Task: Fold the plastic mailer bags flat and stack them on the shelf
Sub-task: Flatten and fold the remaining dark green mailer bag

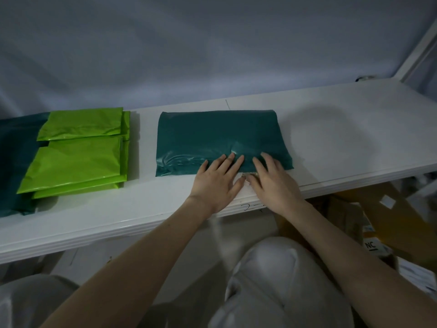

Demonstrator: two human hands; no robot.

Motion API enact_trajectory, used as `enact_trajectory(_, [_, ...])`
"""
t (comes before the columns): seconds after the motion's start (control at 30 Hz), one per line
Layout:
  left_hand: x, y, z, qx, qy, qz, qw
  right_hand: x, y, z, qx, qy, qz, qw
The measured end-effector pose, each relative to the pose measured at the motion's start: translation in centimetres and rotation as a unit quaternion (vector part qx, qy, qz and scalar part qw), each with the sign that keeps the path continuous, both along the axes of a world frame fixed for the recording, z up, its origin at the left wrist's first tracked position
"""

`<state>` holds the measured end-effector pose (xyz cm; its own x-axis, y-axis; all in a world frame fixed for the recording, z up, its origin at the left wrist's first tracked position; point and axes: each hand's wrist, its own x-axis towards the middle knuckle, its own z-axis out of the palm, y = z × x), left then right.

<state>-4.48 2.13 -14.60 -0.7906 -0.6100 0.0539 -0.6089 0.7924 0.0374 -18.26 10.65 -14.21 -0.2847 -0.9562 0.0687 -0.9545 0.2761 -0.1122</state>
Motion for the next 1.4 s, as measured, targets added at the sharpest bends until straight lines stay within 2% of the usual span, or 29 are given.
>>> enact_trajectory(0.1, [-0.5,0.3,0.5,-0.030,-0.009,0.003,0.999,-1.7,0.8,0.0,0.025,0.048,-0.002,0.999])
enact_trajectory(0.23, [-1.7,0.7,2.0,-0.085,-0.027,0.015,0.996,-3.9,2.0,0.4,0.057,0.049,-0.080,0.994])
enact_trajectory(0.33, [-3.0,0.7,2.7,-0.087,-0.014,0.012,0.996,-4.3,2.3,0.5,0.071,0.047,-0.071,0.994])
enact_trajectory(0.43, [-4.0,0.3,2.6,-0.070,0.008,-0.023,0.997,-4.0,2.0,0.3,0.061,0.042,-0.072,0.995])
enact_trajectory(0.53, [-4.6,-0.1,2.2,-0.032,0.004,-0.015,0.999,-4.0,2.1,0.1,0.056,0.042,-0.071,0.995])
enact_trajectory(0.73, [-6.8,0.9,2.2,-0.076,-0.100,-0.003,0.992,-4.5,2.1,0.3,0.037,0.043,-0.065,0.996])
enact_trajectory(0.83, [-7.2,1.5,1.8,-0.082,-0.125,0.008,0.989,-5.1,2.2,0.2,0.019,0.033,-0.064,0.997])
enact_trajectory(0.93, [-7.1,1.8,1.3,-0.079,-0.126,0.013,0.989,-5.8,2.4,0.3,-0.003,0.005,-0.073,0.997])
enact_trajectory(1.13, [-6.7,1.7,1.4,-0.064,-0.119,0.013,0.991,-5.6,1.8,1.4,-0.002,0.030,-0.084,0.996])
enact_trajectory(1.4, [-1.4,0.4,2.1,-0.038,-0.111,-0.009,0.993,-4.8,0.6,3.8,-0.056,-0.052,-0.089,0.993])
